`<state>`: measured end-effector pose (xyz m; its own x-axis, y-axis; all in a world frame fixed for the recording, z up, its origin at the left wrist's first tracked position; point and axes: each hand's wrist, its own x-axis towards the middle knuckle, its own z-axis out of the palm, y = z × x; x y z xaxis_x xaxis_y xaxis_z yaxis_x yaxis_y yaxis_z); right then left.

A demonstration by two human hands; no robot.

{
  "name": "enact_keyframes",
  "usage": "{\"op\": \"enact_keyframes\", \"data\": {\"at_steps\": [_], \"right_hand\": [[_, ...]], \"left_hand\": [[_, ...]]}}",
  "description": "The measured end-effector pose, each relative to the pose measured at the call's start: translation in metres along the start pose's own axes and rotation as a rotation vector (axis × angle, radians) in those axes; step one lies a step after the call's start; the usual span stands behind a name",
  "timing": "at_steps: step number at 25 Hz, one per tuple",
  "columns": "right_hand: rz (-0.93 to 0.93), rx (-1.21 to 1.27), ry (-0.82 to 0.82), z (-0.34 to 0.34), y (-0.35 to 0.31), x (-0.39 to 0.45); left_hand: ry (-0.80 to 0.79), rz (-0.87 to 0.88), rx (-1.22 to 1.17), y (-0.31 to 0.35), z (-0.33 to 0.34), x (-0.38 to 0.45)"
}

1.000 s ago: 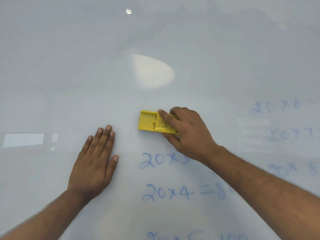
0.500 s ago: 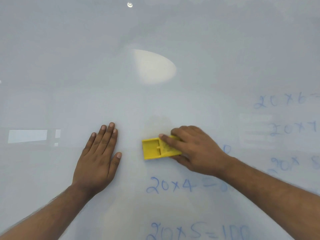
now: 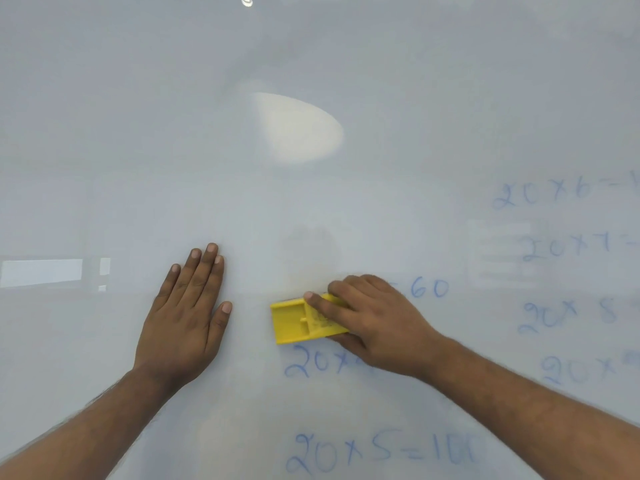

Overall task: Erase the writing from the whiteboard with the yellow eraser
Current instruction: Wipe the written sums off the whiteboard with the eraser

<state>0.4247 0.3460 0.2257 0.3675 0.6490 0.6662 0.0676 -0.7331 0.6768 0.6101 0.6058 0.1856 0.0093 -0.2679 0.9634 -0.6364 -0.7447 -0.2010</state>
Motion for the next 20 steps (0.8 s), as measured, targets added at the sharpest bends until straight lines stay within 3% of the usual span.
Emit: {"op": "enact_keyframes", "data": {"at_steps": [6, 10, 14, 20], "right_hand": [[0.304, 0.012, 0.125, -0.007, 0.015, 0.018], [0.210, 0.046, 0.087, 0.006, -0.012, 0.009], [0.091, -0.020, -0.005, -0.011, 0.009, -0.021], [0.320, -0.017, 0.083, -0.022, 0.030, -0.020]], "left_hand": [[0.005, -0.001, -0.007, 0.001, 0.002, -0.002], [-0.004, -0.001, -0.015, -0.001, 0.002, -0.004], [-0.035, -0.018, -0.014, 0.001, 0.000, -0.005], [-0.030, -0.034, -0.027, 0.020, -0.003, 0.001]]}}
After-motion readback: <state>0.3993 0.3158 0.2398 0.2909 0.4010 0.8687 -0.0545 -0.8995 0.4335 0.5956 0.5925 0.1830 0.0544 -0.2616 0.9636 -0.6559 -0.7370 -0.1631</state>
